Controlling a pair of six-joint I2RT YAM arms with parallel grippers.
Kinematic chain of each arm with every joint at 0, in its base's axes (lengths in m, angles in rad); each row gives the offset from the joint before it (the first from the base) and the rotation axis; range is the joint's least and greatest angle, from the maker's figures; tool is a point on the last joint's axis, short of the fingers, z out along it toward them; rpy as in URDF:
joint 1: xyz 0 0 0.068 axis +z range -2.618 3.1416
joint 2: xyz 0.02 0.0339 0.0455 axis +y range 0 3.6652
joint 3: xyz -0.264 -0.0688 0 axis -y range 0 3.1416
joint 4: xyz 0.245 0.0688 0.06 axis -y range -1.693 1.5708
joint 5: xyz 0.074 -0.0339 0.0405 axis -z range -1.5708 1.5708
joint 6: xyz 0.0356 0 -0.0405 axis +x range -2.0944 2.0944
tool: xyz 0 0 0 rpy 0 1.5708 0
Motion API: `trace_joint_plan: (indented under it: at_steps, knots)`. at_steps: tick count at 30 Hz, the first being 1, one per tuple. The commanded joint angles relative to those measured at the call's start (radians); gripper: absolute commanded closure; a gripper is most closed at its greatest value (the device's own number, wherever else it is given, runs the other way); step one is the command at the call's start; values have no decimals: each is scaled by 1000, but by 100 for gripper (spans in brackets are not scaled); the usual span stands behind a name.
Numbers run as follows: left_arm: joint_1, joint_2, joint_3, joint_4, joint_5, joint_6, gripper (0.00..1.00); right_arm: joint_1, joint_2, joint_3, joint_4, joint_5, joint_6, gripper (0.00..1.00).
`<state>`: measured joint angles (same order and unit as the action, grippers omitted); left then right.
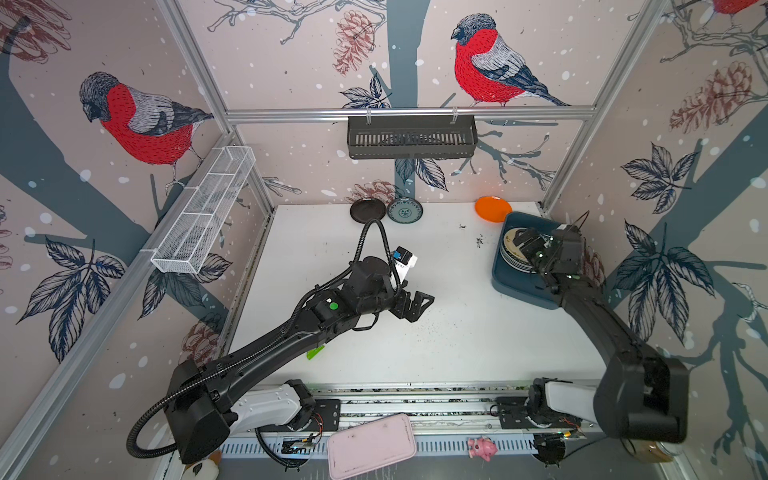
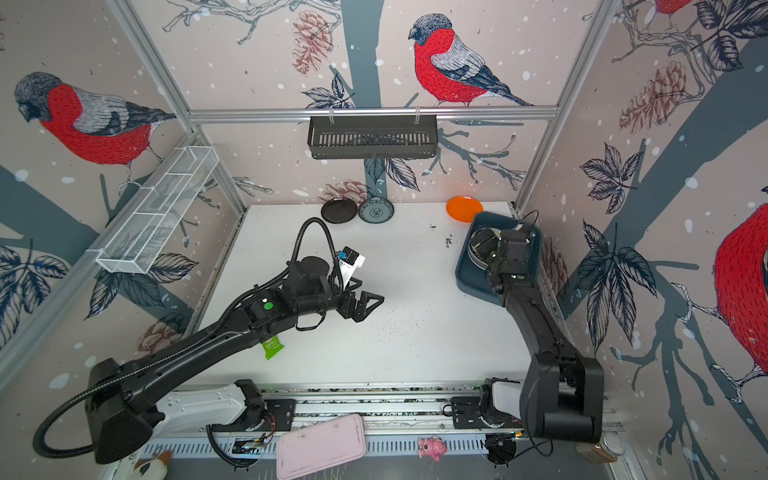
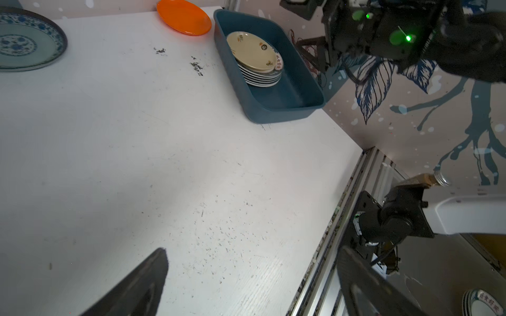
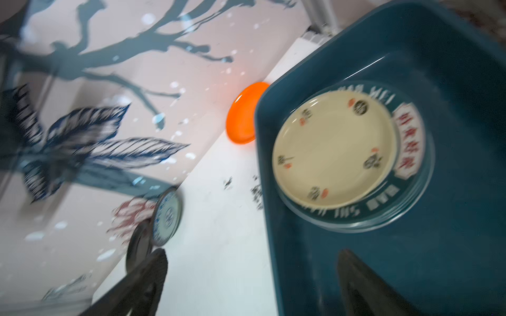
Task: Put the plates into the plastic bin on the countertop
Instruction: 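Withdraw the right gripper from the bin while the left arm reaches toward the dark plate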
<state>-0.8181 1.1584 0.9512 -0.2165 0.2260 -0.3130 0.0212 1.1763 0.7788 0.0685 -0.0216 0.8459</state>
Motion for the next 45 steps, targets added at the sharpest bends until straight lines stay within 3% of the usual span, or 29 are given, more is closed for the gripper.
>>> trace_joint_plan:
  at_steps: [1, 3, 8, 13, 20, 24, 28, 37, 45]
  knots:
    - [33, -9, -6, 45, -32, -26, 3, 134, -109, -78, 86, 114, 59, 0]
    - [85, -11, -10, 63, -28, -53, 3, 254, -173, -129, 136, 178, 76, 1]
    - [331, 11, -69, 190, 142, -180, 4, 552, -216, -142, 152, 348, 44, 1]
    - [494, 79, -67, 216, 197, -227, 4, 694, -215, -64, 73, 455, -8, 0]
    - [616, 196, -33, 283, 234, -324, 4, 759, -185, -47, 122, 446, -37, 0]
    - [623, 306, 43, 267, 143, -333, 4, 770, -157, -45, 184, 415, -72, 1]
    - [642, 483, 242, 249, 88, -319, 4, 781, -111, -42, 234, 388, -82, 1]
    - [680, 943, 757, 34, 148, -289, 11, 790, -52, 37, 194, 332, -113, 1]
    - [708, 1120, 930, -5, 74, -278, 15, 808, -9, 61, 211, 342, -115, 1]
